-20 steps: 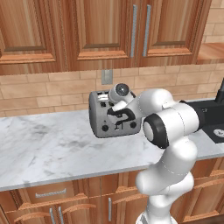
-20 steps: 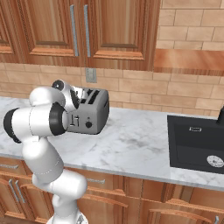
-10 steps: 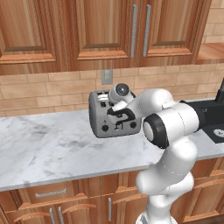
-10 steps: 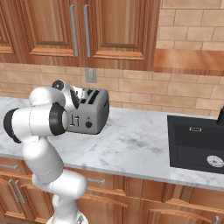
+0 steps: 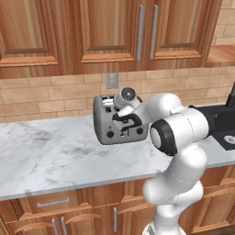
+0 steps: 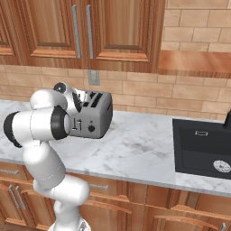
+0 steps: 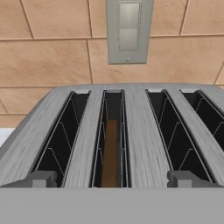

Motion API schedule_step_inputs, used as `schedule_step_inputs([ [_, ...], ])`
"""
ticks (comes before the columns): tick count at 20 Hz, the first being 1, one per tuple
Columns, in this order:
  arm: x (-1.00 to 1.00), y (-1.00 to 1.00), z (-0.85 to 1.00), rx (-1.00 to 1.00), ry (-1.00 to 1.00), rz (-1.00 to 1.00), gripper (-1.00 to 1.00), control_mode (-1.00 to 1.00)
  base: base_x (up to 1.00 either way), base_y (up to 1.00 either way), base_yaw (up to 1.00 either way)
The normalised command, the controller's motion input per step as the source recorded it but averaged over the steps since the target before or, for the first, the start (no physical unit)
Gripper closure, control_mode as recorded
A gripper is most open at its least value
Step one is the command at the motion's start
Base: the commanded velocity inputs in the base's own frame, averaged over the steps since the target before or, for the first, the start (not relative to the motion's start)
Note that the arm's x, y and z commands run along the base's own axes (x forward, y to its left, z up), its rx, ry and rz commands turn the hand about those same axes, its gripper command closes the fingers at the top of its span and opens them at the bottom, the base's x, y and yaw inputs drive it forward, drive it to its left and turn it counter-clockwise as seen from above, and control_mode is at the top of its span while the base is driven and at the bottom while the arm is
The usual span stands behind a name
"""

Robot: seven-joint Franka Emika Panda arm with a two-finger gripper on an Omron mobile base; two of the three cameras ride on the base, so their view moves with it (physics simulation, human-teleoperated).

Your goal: Start the toaster. Once the lever pops up, take the bread to the plate on the dining counter.

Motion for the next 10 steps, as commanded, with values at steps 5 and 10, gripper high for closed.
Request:
schedule_step_inputs([
  [5, 0.0, 0.0, 0.0, 0.0, 0.0, 0.0, -1.0, -1.0, 0.0, 0.0, 0.0],
  [10, 0.0, 0.0, 0.0, 0.0, 0.0, 0.0, -1.0, -1.0, 0.0, 0.0, 0.0],
])
